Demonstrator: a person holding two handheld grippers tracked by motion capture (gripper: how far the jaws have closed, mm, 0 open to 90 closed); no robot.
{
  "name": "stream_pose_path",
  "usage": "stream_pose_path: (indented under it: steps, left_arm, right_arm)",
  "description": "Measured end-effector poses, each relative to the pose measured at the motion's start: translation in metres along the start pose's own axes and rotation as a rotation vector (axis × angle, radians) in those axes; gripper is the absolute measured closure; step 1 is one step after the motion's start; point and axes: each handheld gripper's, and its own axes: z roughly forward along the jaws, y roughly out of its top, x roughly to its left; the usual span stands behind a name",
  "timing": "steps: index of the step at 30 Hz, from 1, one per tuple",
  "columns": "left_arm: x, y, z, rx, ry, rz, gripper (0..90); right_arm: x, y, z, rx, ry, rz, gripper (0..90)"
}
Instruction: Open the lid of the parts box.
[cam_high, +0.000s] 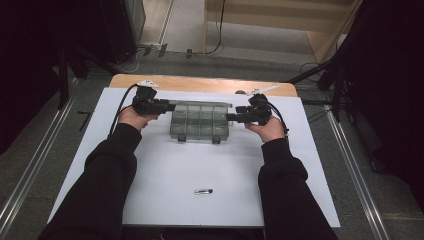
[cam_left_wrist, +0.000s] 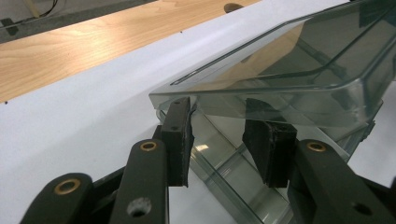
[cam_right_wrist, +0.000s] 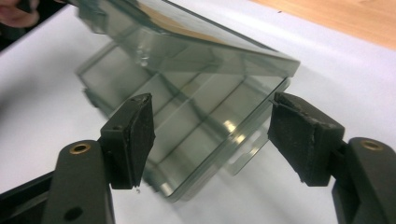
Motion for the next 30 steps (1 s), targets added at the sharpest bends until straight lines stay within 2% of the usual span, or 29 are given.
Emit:
stream_pose_path:
  steps: [2, 9, 16, 22, 26, 30]
  left_arm:
    - [0.0, 0.0, 0.001, -0.007, -0.002, -0.008, 61.4]
    - [-0.002, -0.003, 0.001, -0.019, 0.0, -0.023, 61.3]
    - [-0.001, -0.002, 0.002, -0.019, 0.007, -0.046, 59.8]
    - [-0.003, -0.001, 0.004, -0.019, 0.022, -0.038, 59.8]
    - [-0.004, -0.001, 0.005, -0.023, 0.024, -0.048, 59.7]
    - [-0.004, 0.001, 0.005, -0.028, 0.036, -0.05, 59.8]
  right_arm:
    - [-0.001, 0.001, 0.004, 0.002, -0.021, -0.015, 32.4]
    - [-0.007, 0.005, 0.014, -0.012, -0.037, -0.021, 37.0]
    - [-0.01, 0.009, 0.022, -0.016, -0.029, -0.018, 38.7]
    - [-0.008, 0.013, 0.024, -0.024, -0.043, -0.033, 41.7]
    - [-0.009, 0.016, 0.025, -0.026, -0.039, -0.022, 43.4]
    - [-0.007, 0.018, 0.024, -0.033, -0.057, -0.036, 45.9]
